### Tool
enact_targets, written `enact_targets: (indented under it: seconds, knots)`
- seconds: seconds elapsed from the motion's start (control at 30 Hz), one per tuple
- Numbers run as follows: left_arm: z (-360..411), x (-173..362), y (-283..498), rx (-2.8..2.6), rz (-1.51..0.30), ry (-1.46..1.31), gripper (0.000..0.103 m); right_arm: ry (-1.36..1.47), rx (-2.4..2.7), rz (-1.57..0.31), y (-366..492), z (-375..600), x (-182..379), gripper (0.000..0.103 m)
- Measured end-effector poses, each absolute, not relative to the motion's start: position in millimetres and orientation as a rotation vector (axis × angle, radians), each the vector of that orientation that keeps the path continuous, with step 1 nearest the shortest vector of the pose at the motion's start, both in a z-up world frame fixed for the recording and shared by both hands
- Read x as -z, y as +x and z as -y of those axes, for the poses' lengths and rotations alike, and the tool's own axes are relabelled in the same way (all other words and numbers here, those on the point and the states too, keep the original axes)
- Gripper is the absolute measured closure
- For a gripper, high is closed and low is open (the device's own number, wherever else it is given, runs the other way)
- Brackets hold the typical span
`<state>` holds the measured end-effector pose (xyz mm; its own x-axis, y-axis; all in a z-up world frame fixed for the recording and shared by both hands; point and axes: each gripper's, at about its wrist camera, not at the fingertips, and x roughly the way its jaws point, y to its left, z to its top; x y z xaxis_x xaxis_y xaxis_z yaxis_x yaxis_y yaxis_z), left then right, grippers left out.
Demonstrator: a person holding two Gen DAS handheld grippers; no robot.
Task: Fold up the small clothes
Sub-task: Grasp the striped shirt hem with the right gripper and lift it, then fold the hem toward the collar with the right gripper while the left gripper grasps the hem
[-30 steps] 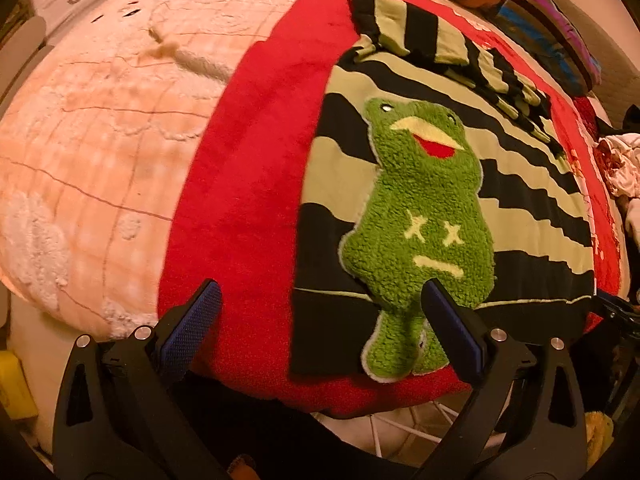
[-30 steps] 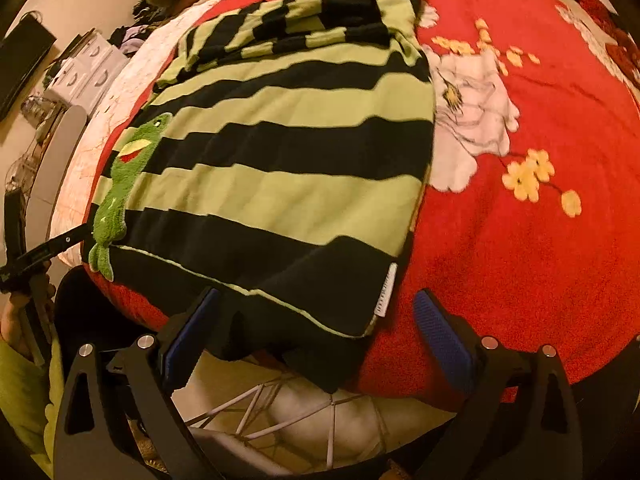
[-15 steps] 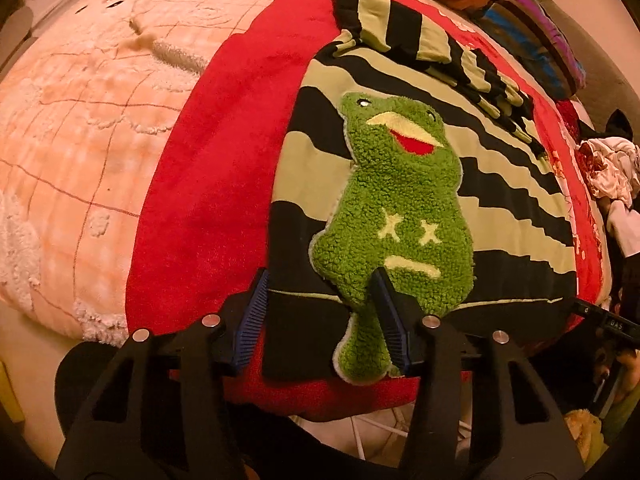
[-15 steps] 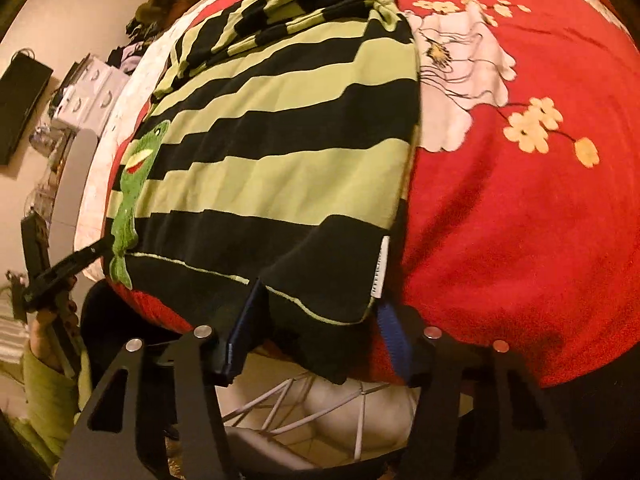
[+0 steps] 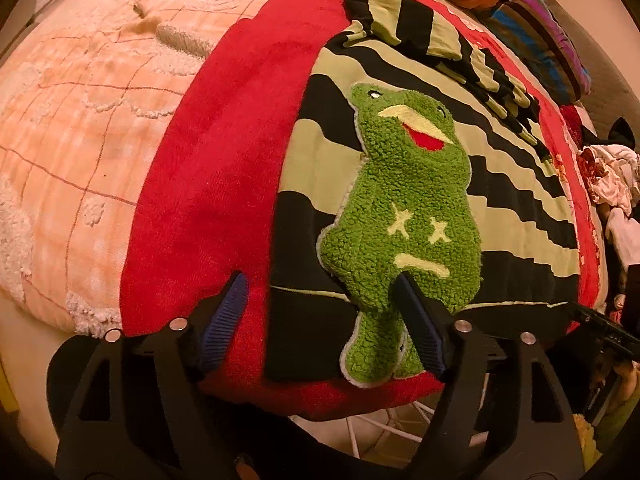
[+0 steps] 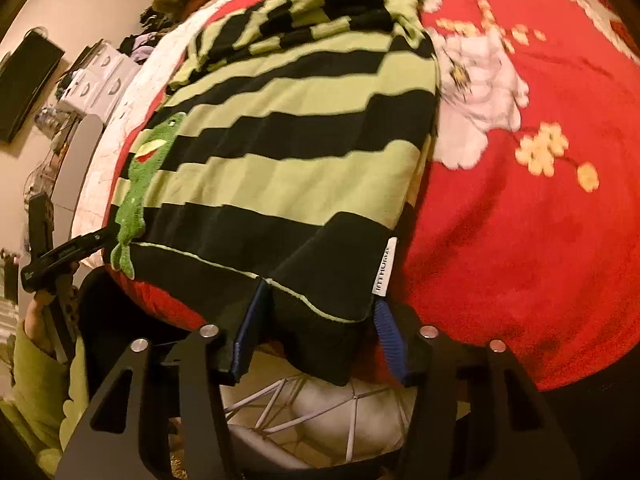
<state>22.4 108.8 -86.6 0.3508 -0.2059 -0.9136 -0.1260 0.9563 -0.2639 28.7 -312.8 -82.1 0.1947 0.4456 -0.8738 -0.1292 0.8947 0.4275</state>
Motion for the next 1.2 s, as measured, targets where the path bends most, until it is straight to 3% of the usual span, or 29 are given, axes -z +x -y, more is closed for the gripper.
enact_targets:
  seconds: [0.2, 0.27, 0.37, 0.43, 0.57, 0.97, 1.2]
  knots:
    - [-106.6, 86.5, 22.2, 0.055, -1.219, -0.301, 0.037, 0.366, -0.425, -1.365, 28.5, 320.4, 95.0, 0.043]
    - [-103.4, 85.8, 22.9, 0.083, -1.214, -0.309, 0.054, 0.369, -0.423, -1.364, 28.1, 321.8, 95.1, 0.048]
    - [-97.6, 83.3, 22.8, 0.078, -1.208, -0.27, 0.072, 0.385, -0.429, -1.353, 28.2, 324.0, 93.3, 0.067]
    - [-93.1, 79.1, 22.8, 0.063, -1.197, -0.226, 0.094, 0.405, -0.454, -1.332, 27.7, 324.8, 88.6, 0.076]
    - [-95.5, 71.2, 21.4, 0.075, -1.167, -0.24, 0.096, 0.42, -0.503, -1.272, 28.8, 323.7, 73.7, 0.086]
    - [-86.8, 8.1, 77.0, 0.175, -0.97, -0.326, 0.096, 0.577, -0.521, -1.079, 86.8, 359.0, 23.2, 0.087]
    - [-74.9, 41.8, 153.1, 0.124, -1.039, -0.353, 0.094, 0.585, -0.409, -1.144, 142.9, 364.6, 50.9, 0.084]
